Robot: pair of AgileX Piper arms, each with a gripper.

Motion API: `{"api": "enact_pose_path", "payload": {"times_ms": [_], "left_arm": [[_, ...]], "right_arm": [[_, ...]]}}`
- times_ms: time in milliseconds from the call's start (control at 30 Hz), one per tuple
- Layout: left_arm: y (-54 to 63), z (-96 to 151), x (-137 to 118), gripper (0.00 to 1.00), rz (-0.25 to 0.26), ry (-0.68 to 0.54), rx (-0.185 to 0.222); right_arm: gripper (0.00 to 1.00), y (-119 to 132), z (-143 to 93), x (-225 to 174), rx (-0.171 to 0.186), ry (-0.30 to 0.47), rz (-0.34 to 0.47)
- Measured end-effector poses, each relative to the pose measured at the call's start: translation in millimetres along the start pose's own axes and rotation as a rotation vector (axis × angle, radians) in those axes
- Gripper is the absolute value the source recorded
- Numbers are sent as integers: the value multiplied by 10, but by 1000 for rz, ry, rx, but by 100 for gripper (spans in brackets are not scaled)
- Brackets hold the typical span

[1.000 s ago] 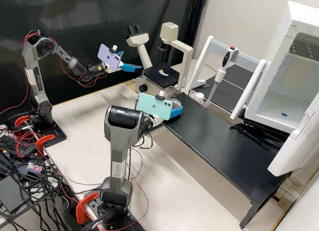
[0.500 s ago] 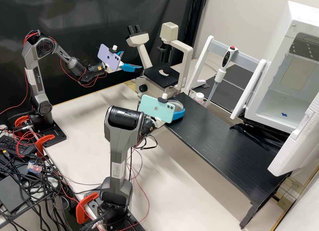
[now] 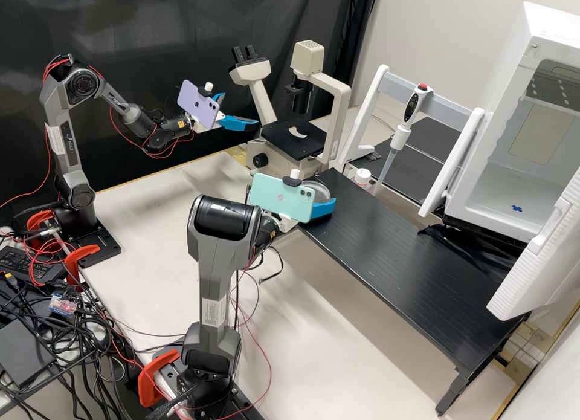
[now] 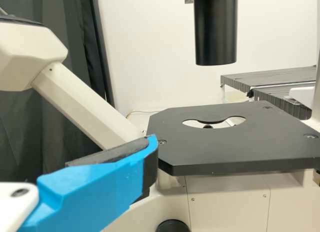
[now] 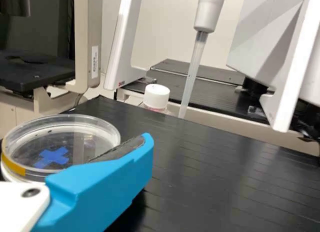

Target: Move the petri dish to the bench

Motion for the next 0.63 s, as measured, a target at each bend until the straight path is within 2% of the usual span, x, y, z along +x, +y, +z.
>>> {"api": "enact_pose_path", "payload": {"times_ms": [100,200,300,400,467,567,633], "left_arm": [[0,0,0,100,0,0,0],[0,0,0,100,0,0,0],[0,0,0,100,0,0,0],[0,0,0,100,0,0,0],[0,0,0,100,0,0,0],[0,0,0,100,0,0,0],[0,0,0,100,0,0,0]], "right_arm": [[100,111,30,-155,3,23,34],[100,266,47,-319,10,65,125],[100,387,108,-519,17,96,180],[100,513,205,-705,37,90,262],[100,548,238,-759,45,83,288],[100,598,361,-844,79,63,316],[100,636,463,-889,126,23,346]]}}
